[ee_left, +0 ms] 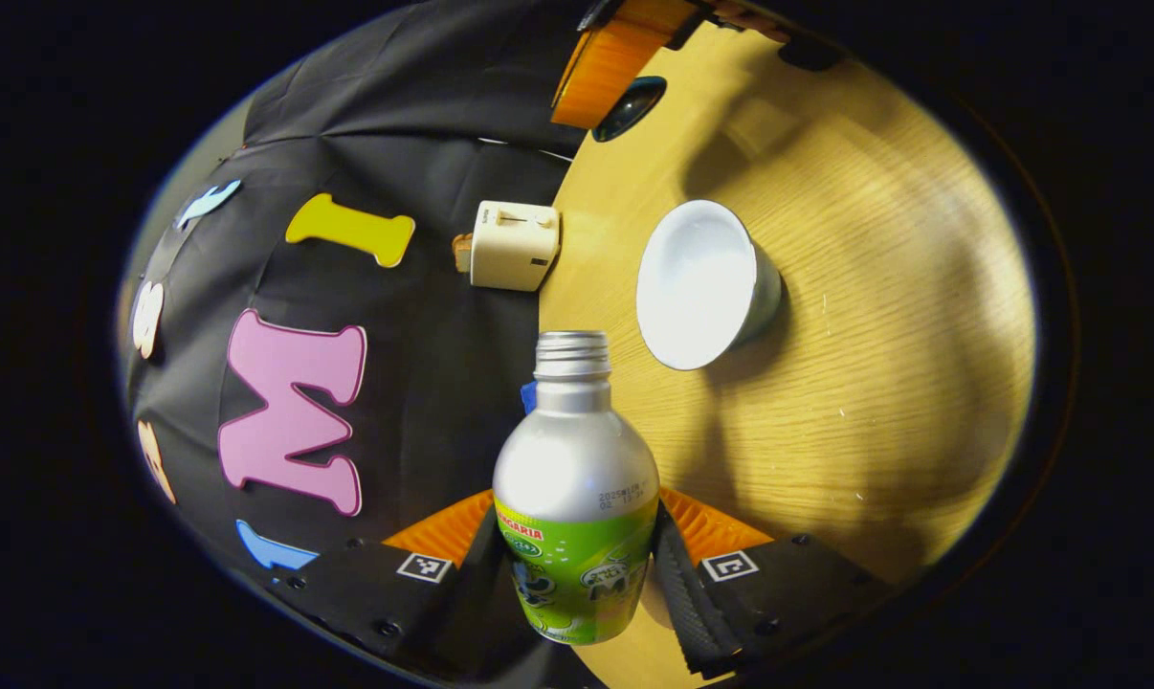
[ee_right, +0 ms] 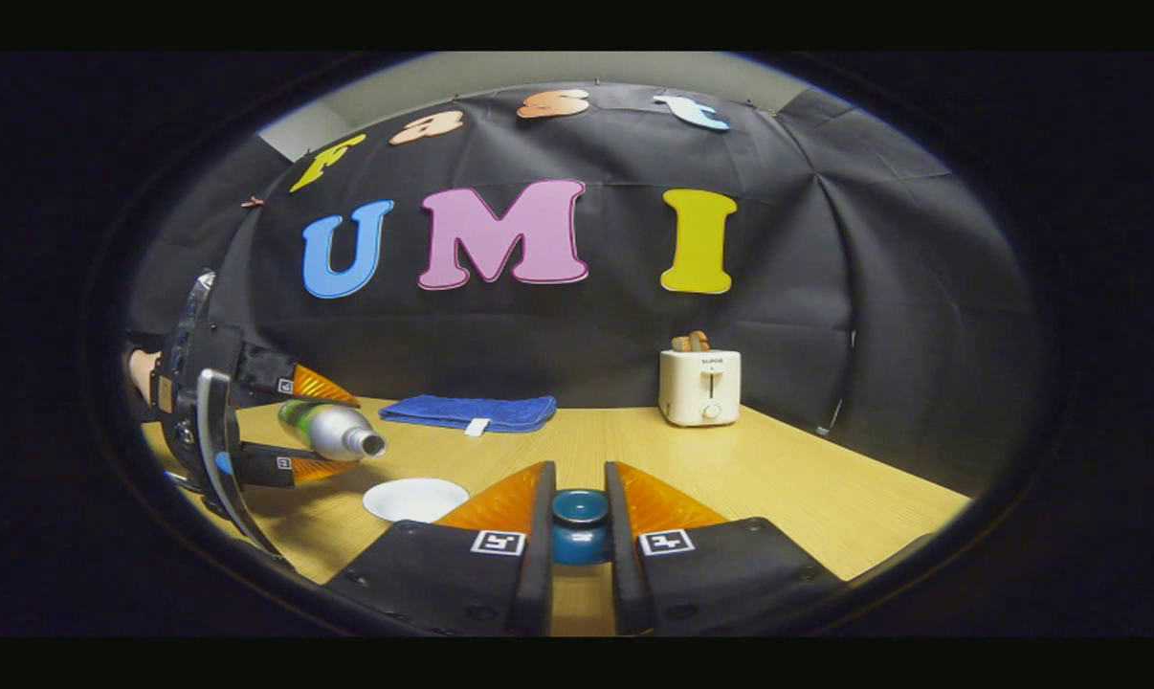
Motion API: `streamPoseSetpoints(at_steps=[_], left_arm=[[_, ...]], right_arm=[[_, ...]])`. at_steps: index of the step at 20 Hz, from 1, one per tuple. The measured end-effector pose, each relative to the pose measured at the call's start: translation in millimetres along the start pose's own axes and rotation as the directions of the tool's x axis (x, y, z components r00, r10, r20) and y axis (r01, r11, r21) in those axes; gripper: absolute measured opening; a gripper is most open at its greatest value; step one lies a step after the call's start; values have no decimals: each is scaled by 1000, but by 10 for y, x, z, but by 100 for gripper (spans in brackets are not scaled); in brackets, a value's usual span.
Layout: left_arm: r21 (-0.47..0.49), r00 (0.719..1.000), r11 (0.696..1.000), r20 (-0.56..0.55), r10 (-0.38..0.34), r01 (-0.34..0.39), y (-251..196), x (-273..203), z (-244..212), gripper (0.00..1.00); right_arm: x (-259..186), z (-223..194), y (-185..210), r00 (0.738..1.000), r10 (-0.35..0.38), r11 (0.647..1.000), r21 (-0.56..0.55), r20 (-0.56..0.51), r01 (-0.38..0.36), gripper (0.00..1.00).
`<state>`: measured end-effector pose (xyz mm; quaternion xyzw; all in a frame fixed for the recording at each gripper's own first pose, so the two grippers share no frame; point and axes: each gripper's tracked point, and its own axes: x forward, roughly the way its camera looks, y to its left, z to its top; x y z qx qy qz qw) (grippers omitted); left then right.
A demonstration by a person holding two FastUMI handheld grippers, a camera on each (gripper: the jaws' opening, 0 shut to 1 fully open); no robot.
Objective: Open the teacup lid with one hand, grasp the water bottle and pour water into the teacup with the other hand; after pouring, place the water bottle on the coaster and then close the teacup lid.
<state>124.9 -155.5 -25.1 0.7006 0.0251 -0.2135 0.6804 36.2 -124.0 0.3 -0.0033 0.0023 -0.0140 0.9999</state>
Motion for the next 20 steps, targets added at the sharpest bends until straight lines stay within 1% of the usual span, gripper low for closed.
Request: streamPoseSetpoints(at_steps=[2,3,4,5,6,9,10,12,13,14,15,16,17,20], left_arm=[[73,1000,997,0,-14,14,11,10,37,80],[109,1000,994,-1,-21,21,10,1,55,80],[140,1000,990,0,-25,24,16,-2,69,80],[167,1000,986,-1,-28,28,27,-2,82,80],[187,999,982,-5,-35,35,21,6,80,80],[255,998,965,-20,-56,60,24,-3,79,80],[278,998,959,-23,-57,61,37,-13,78,80],[305,998,950,-26,-58,63,39,-21,86,80],[315,998,947,-20,-55,58,34,-26,107,80],[323,998,945,-18,-55,57,34,-25,116,80],[332,998,942,-17,-55,57,29,-29,122,80],[338,998,939,-16,-55,57,43,-38,121,80],[345,998,937,-18,-56,59,34,-35,119,80],[379,998,923,-29,-61,68,49,-51,112,80]], right_arm=[[4,0,-3,1000,0,1000,0,0,0,25],[4,1,-2,1000,0,1000,0,0,0,29],[4,2,-2,1000,0,1000,0,0,0,29],[4,-2,-3,1000,0,1000,0,0,0,24],[7,-2,-2,1000,0,1000,0,0,0,29],[1,2,0,1000,0,1000,0,0,0,29],[-6,1,0,1000,1,1000,0,0,-1,25],[-4,3,-2,1000,2,1000,0,0,-2,24],[-4,1,-2,1000,2,1000,0,0,-2,29],[1,-2,-4,1000,2,1000,0,-1,-2,28],[1,-3,-5,1000,2,1000,0,0,-2,24],[3,-1,-7,1000,3,1000,0,0,-3,29],[5,0,-9,1000,3,1000,0,0,-3,24],[-3,5,-7,1000,3,1000,0,0,-3,25]])
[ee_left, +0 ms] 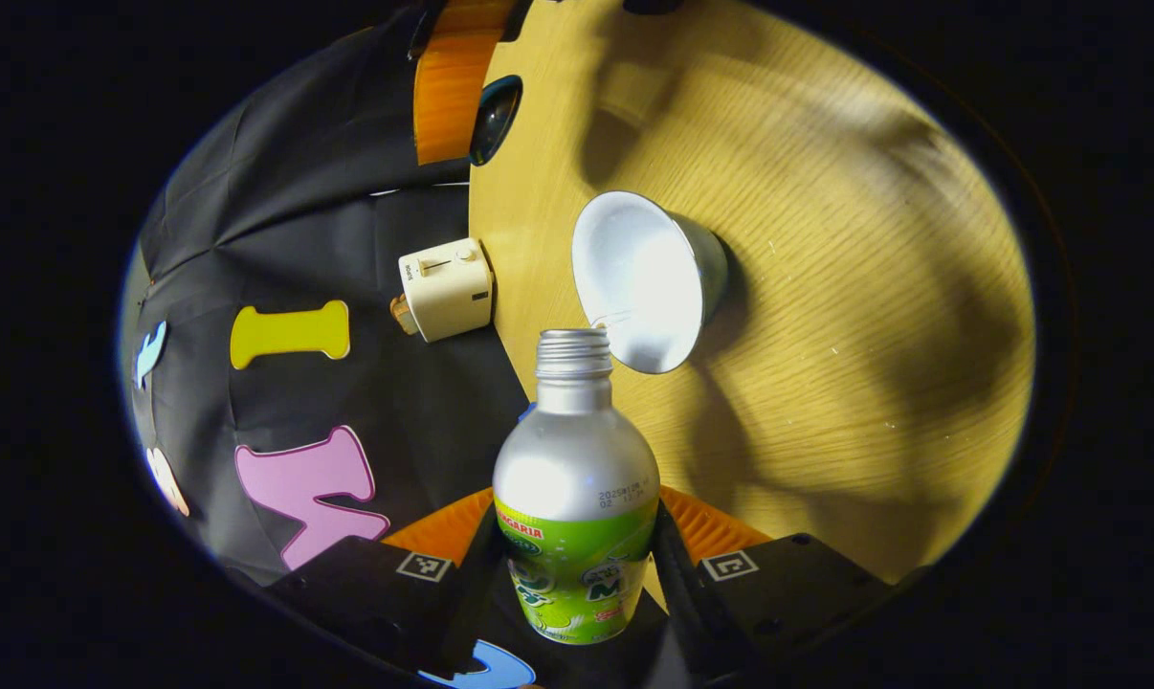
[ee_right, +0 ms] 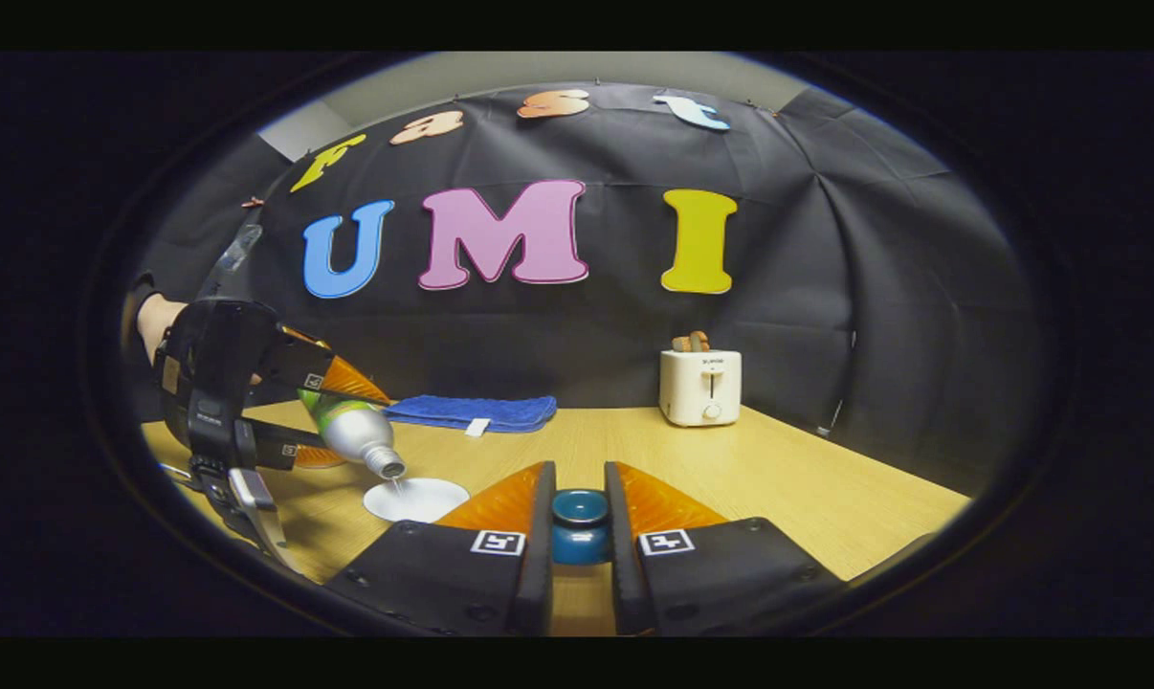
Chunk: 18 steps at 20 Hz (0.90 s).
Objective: Open the teacup lid with one hand, grasp the water bottle and pour water into the teacup with the other hand; after pouring, place the water bottle on the coaster and then close the teacup lid.
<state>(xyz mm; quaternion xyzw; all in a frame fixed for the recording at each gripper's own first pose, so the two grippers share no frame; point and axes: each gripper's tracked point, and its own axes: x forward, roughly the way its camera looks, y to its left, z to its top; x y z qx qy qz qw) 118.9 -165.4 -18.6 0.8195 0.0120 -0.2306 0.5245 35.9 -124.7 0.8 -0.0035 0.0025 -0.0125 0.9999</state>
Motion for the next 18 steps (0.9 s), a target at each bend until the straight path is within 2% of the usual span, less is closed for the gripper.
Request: streamPoseSetpoints(at_steps=[1,2,5,6,8,9,11,12,13,15,16,18], left_arm=[[13,1000,1000,-4,-4,4,-2,-7,-5,80],[24,1000,1000,-8,-8,8,2,-6,-10,80],[59,1000,998,-17,-12,13,31,4,-48,80],[75,1000,997,-20,-10,11,46,3,-55,80],[101,1000,995,-25,-14,16,56,13,-60,80],[112,1000,994,-27,-15,18,56,12,-58,80],[141,999,990,-28,-16,19,109,-3,-46,80],[155,1000,988,-29,-12,16,139,-8,-48,80],[165,1000,986,-29,-10,14,159,-21,-46,80],[185,999,982,-35,-13,20,196,-21,-64,80],[198,999,980,-40,-14,22,233,-18,-82,80],[233,999,972,-47,-13,24,259,-24,-97,80]], right_arm=[[-2,-1,0,1000,0,1000,0,0,0,29],[-4,-3,0,1000,0,1000,0,0,0,25],[4,-6,-3,1000,1,1000,0,0,-1,29],[4,-9,-4,1000,1,1000,0,0,-1,24],[8,-5,-3,1000,1,1000,0,0,-1,28],[9,-4,-3,1000,1,1000,0,0,-1,24],[6,-5,-3,1000,1,1000,0,-1,-1,25],[7,-2,-3,1000,1,1000,0,0,-1,29],[8,-4,-3,1000,1,1000,0,-1,-1,24],[6,-3,-3,1000,1,1000,0,-1,-1,29],[5,-3,-3,1000,1,1000,0,-1,-1,25],[5,-5,-2,1000,1,1000,0,-1,-1,24]])
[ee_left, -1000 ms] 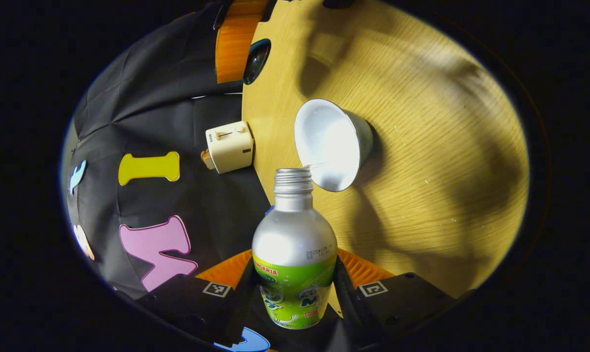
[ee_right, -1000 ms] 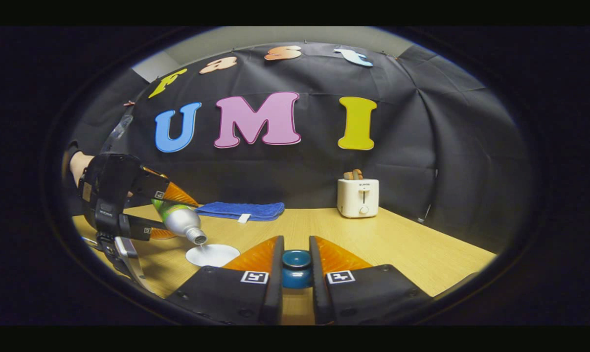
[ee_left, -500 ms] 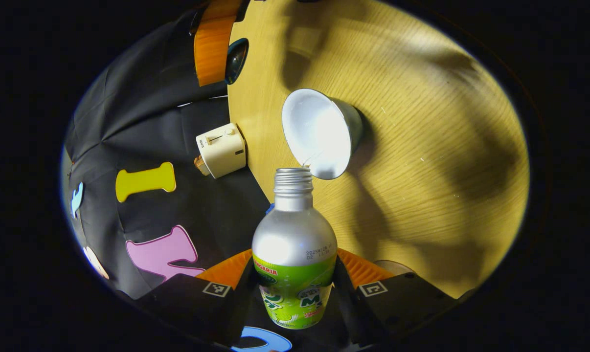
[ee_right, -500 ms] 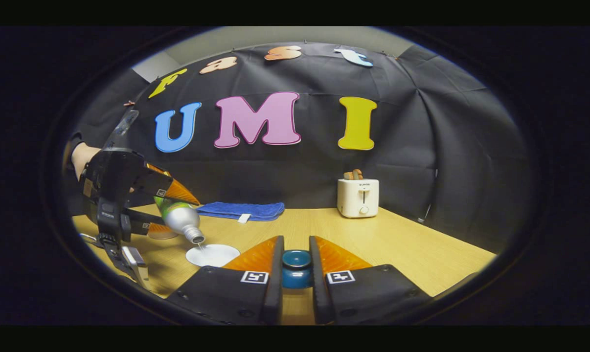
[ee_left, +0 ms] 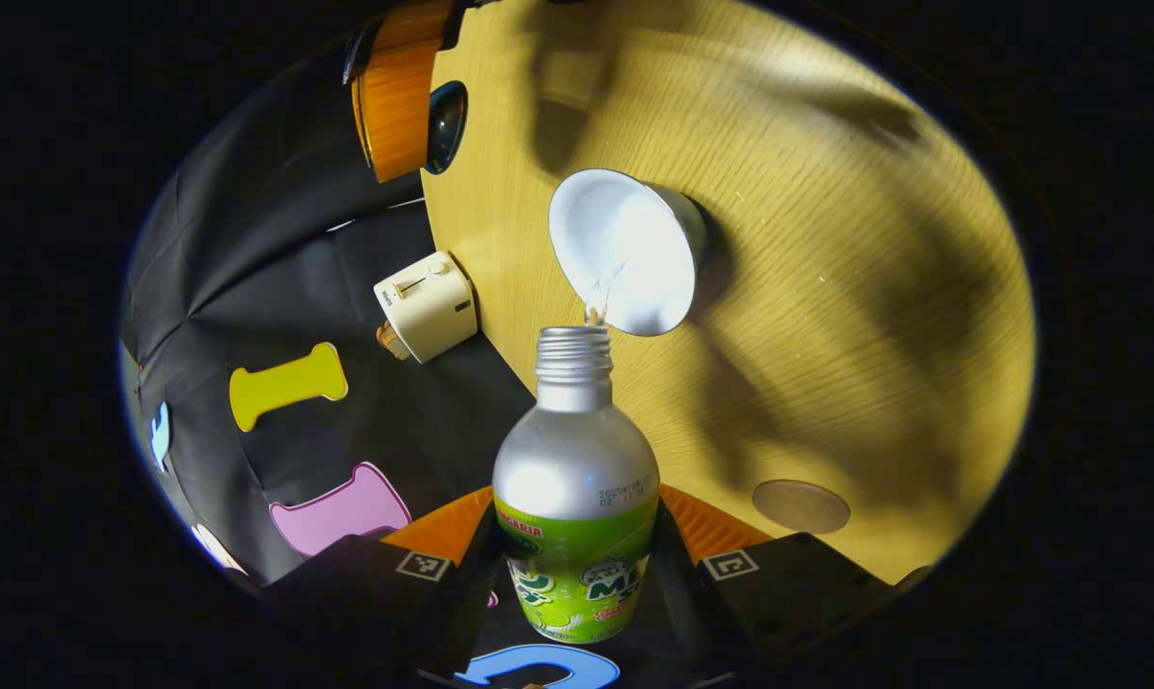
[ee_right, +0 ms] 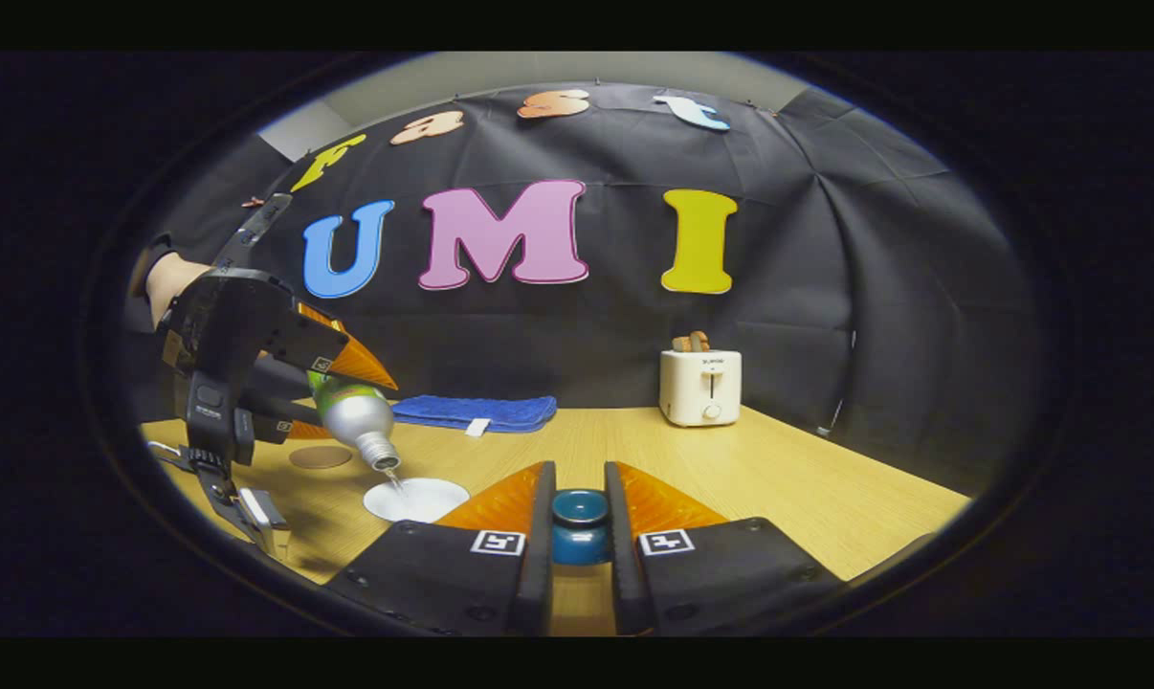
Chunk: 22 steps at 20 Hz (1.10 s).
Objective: Open the teacup lid with one hand, grasp the water bottle and pour water into the teacup with the other hand; after pouring, place the water bottle on the coaster and then close the teacup lid.
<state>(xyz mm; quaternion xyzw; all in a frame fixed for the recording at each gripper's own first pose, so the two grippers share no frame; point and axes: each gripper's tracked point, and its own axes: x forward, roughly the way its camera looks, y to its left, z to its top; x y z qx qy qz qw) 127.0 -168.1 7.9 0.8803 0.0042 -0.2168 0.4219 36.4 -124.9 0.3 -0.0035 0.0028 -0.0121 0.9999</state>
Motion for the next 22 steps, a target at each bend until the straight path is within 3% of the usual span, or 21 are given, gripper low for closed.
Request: streamPoseSetpoints(at_steps=[2,3,9,10,11,14,15,18,19,20,22], left_arm=[[27,1000,1000,0,1,-1,24,-12,6,81],[38,1000,999,0,0,0,27,-14,11,81],[96,1000,995,-14,0,1,95,-39,-8,80],[106,1000,994,-17,2,0,115,-38,-10,80],[116,1000,993,-21,7,-4,120,-41,-9,81],[149,1000,989,-22,16,-13,154,-66,1,81],[155,1000,988,-24,17,-14,160,-72,1,81],[171,999,985,-29,24,-19,192,-87,-14,81],[174,999,985,-31,25,-19,190,-93,-13,81],[174,999,984,-32,26,-20,205,-94,-18,81],[178,999,984,-36,28,-21,209,-105,-26,81]], right_arm=[[-1,0,0,1000,0,1000,0,0,0,24],[1,-1,1,1000,1,1000,0,0,-1,29],[-5,2,9,1000,11,1000,-1,-1,-11,29],[-6,1,10,1000,11,1000,-1,0,-11,24],[-7,2,10,1000,11,1000,-1,-1,-11,29],[-6,1,11,1000,11,1000,-1,-1,-11,29],[-5,0,11,1000,11,1000,-1,-1,-11,24],[-8,1,10,1000,11,1000,-1,0,-11,24],[-8,0,11,1000,11,1000,-1,-1,-11,29],[-7,1,13,1000,11,1000,-1,0,-11,24],[-8,0,12,1000,11,1000,-1,0,-11,25]])
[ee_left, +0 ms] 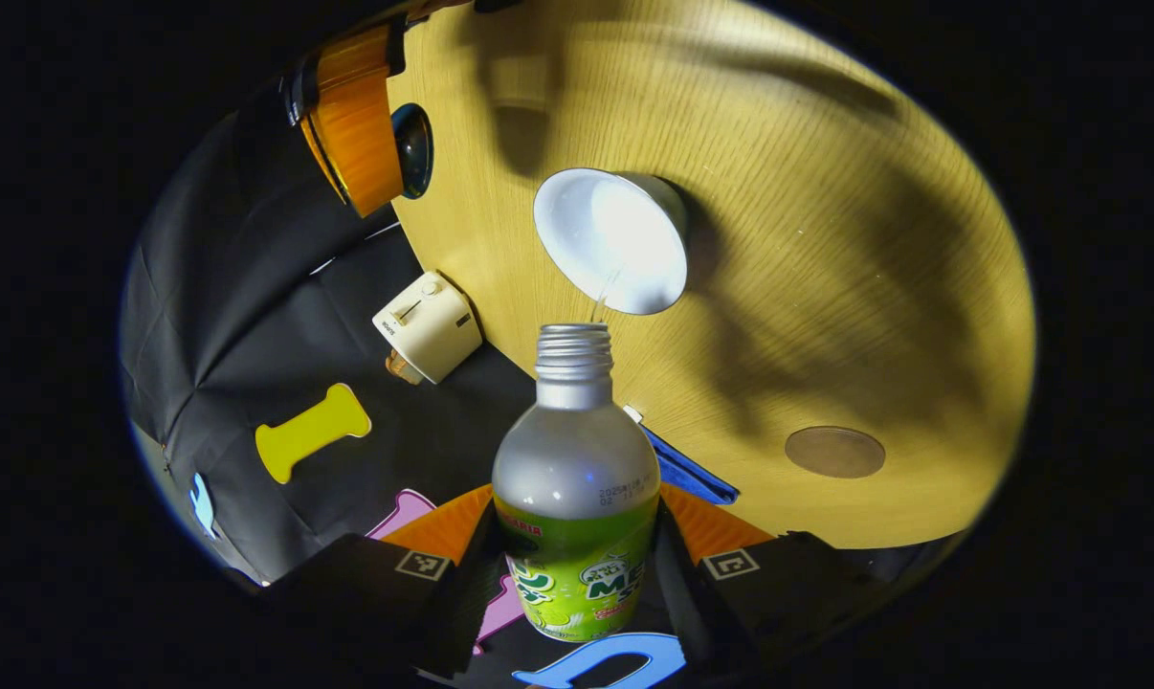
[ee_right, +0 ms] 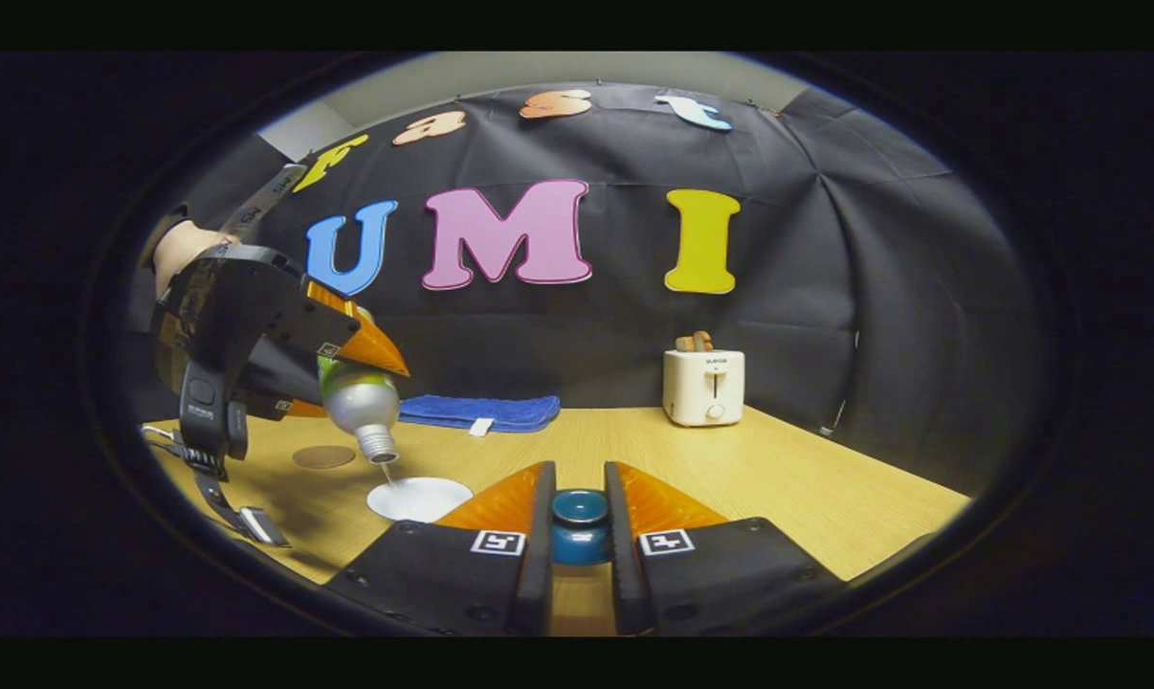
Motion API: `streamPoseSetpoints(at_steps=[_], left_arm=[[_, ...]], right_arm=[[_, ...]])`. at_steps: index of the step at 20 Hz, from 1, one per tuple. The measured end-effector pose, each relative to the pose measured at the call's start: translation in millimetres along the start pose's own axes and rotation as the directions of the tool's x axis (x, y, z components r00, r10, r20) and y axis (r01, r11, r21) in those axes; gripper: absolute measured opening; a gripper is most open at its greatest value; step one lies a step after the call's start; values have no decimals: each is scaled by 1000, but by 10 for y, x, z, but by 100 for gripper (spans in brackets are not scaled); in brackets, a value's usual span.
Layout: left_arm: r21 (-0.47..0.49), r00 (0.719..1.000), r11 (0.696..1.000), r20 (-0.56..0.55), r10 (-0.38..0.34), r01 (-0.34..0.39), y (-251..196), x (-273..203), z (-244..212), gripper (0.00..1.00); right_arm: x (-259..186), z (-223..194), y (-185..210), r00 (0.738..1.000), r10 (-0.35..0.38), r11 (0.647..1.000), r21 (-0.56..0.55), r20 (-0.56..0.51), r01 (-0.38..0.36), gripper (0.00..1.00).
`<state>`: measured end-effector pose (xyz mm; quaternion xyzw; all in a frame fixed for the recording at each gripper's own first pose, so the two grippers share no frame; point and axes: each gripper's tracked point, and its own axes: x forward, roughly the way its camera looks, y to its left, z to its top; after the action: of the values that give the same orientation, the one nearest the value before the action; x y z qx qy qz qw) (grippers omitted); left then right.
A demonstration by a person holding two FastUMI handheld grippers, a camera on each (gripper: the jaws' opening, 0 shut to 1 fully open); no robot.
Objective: Open the teacup lid with one hand, grasp the water bottle and pour water into the teacup with the other hand; after pouring, place the water bottle on the coaster and then close the teacup lid.
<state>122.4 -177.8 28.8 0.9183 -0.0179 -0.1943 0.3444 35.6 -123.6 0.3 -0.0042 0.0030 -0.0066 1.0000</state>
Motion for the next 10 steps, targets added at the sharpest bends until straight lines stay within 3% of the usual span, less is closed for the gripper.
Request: streamPoseSetpoints(at_steps=[5,7,10], left_arm=[[8,1000,1000,4,5,-5,10,-1,31,81],[13,1000,1000,2,5,-5,23,-4,21,81],[16,1000,1000,8,12,-12,43,-8,35,81]], right_arm=[[-1,1,0,1000,0,1000,0,0,0,29],[-2,0,1,1000,0,1000,0,0,0,24],[-1,1,1,1000,0,1000,0,0,0,29]])
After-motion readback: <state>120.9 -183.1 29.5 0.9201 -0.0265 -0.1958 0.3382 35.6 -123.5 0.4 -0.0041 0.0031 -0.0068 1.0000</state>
